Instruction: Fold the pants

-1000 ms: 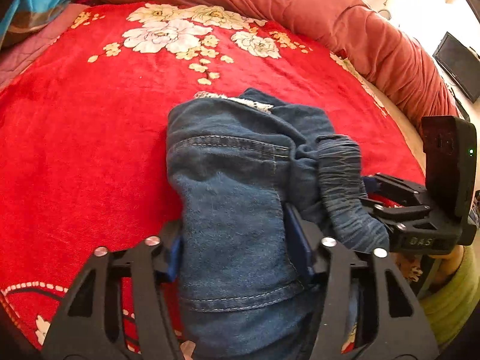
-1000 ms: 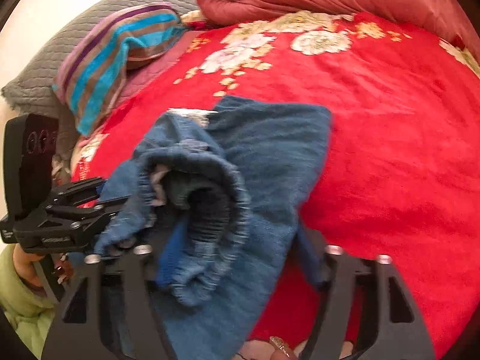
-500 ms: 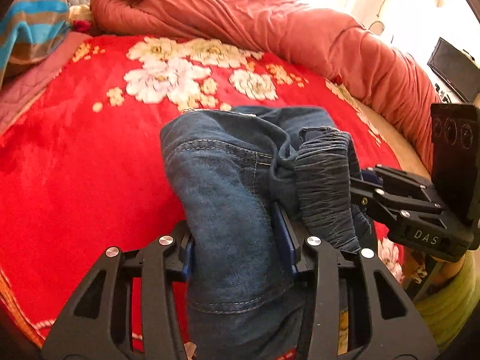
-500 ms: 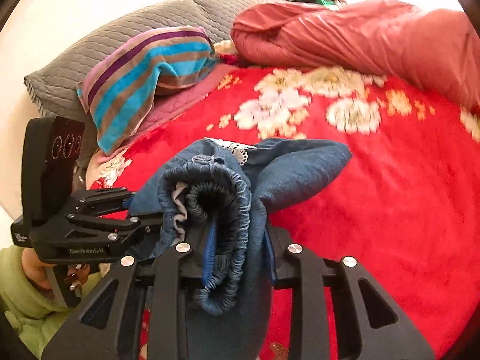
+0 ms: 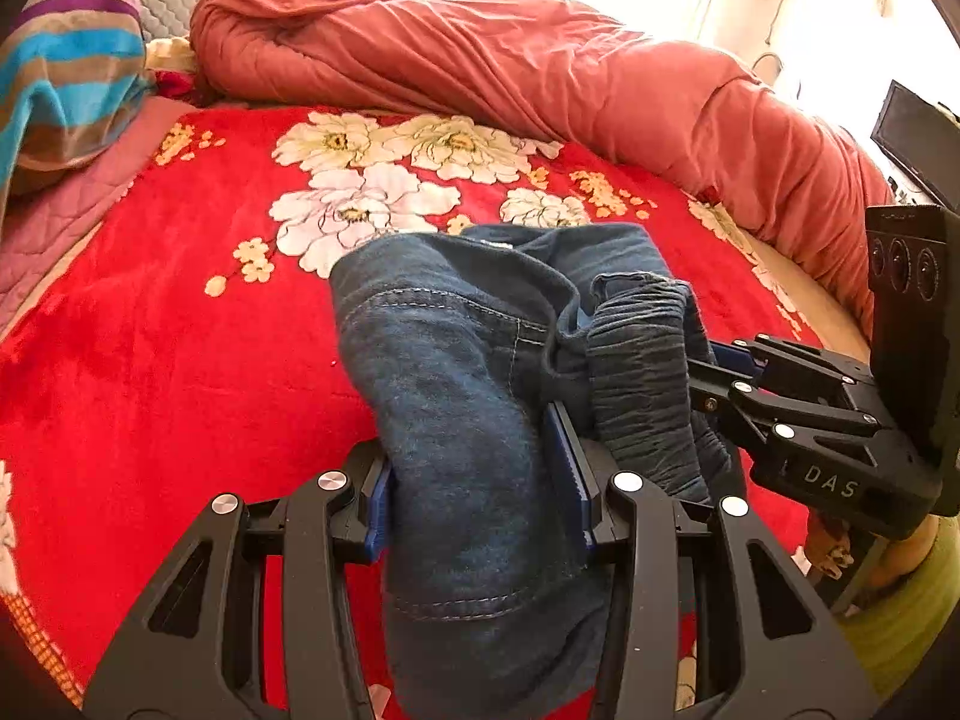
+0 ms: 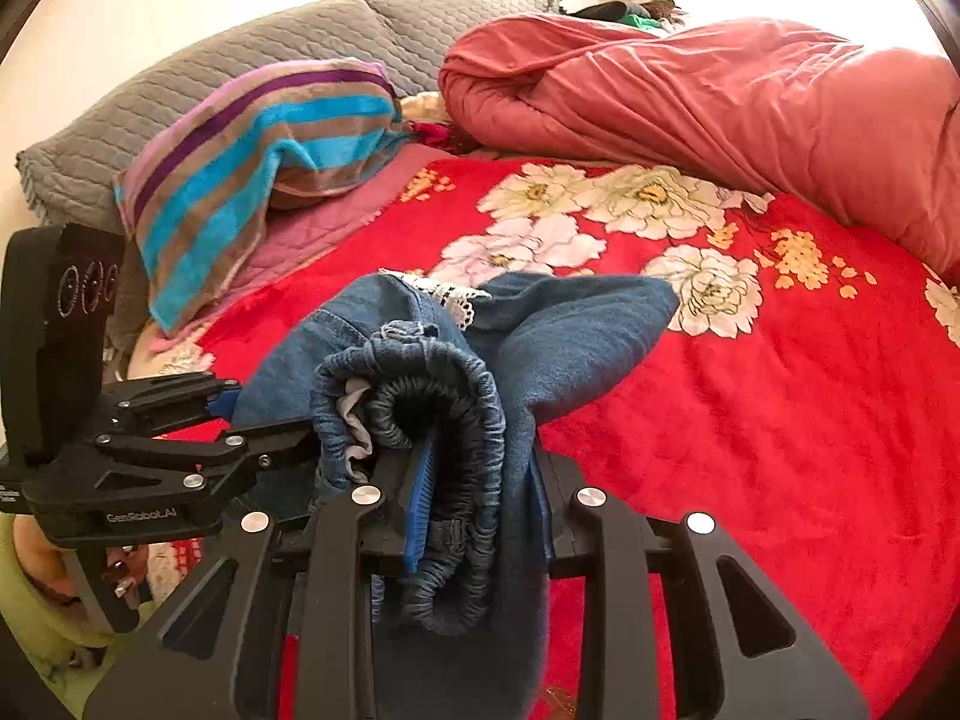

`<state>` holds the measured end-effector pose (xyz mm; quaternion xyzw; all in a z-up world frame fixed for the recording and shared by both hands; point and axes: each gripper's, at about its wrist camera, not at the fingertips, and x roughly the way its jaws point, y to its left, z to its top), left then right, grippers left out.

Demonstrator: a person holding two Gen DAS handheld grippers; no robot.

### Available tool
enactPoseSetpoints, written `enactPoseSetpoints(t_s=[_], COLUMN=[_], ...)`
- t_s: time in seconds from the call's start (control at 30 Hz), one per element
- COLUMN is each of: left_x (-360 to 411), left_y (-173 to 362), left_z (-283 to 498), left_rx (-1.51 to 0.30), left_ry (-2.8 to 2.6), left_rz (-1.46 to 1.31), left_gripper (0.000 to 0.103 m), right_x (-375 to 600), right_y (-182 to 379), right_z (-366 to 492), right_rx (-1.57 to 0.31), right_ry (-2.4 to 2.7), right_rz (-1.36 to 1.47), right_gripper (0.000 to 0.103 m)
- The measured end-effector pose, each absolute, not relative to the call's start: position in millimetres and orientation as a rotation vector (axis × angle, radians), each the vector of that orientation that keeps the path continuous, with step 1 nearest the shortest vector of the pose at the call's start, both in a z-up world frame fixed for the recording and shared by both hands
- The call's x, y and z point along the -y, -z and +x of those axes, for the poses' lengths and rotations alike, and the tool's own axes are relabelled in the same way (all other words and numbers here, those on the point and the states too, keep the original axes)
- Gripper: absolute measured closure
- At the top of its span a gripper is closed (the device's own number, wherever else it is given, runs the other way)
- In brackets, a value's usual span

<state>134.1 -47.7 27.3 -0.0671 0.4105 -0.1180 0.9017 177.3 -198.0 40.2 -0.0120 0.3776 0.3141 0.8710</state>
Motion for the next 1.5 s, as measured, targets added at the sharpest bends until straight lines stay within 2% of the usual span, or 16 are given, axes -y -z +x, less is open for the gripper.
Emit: enactPoseSetpoints(t_s=[0.1, 0.2, 0.23, 0.43, 0.67, 0.9, 0.97, 1.0, 1.07, 1.13, 1.4, 1.5], left_x=[46, 43, 42, 35, 34, 35, 36, 36, 36, 35, 36, 38], left_y=[-16, -5, -1, 12, 19, 13, 10, 7, 2, -4, -36, -47], left_z=[138, 140, 140, 139, 139, 135, 132, 129, 123, 115, 77, 62], left_rx=[-0.871, -0.902, -0.910, -0.931, -0.940, -0.929, -0.921, -0.915, -0.901, -0.885, -0.790, -0.759], left_ry=[0.234, 0.220, 0.218, 0.211, 0.209, 0.210, 0.211, 0.213, 0.214, 0.211, 0.183, 0.176], left_rz=[-0.140, -0.143, -0.149, -0.177, -0.180, -0.183, -0.178, -0.177, -0.181, -0.181, -0.151, -0.138], left_gripper=[0.068, 0.062, 0.060, 0.050, 0.047, 0.044, 0.044, 0.043, 0.040, 0.035, 0.010, 0.010], right_x=[195, 193, 193, 200, 209, 212, 214, 216, 219, 223, 237, 241], right_y=[-30, -21, -19, -1, 16, 3, -6, -13, -22, -34, -66, -75], right_z=[181, 179, 178, 185, 193, 185, 177, 172, 165, 154, 117, 105], right_rx=[-0.810, -0.817, -0.818, -0.867, -0.939, -0.913, -0.882, -0.855, -0.826, -0.792, -0.683, -0.657], right_ry=[-0.612, -0.517, -0.499, -0.440, -0.434, -0.432, -0.424, -0.411, -0.416, -0.429, -0.413, -0.411], right_rz=[-0.064, -0.156, -0.167, -0.184, -0.112, -0.081, -0.079, -0.083, -0.079, -0.054, -0.016, -0.021], right_gripper=[0.075, 0.063, 0.056, 0.043, 0.041, 0.038, 0.026, 0.025, 0.023, 0.010, 0.006, 0.006])
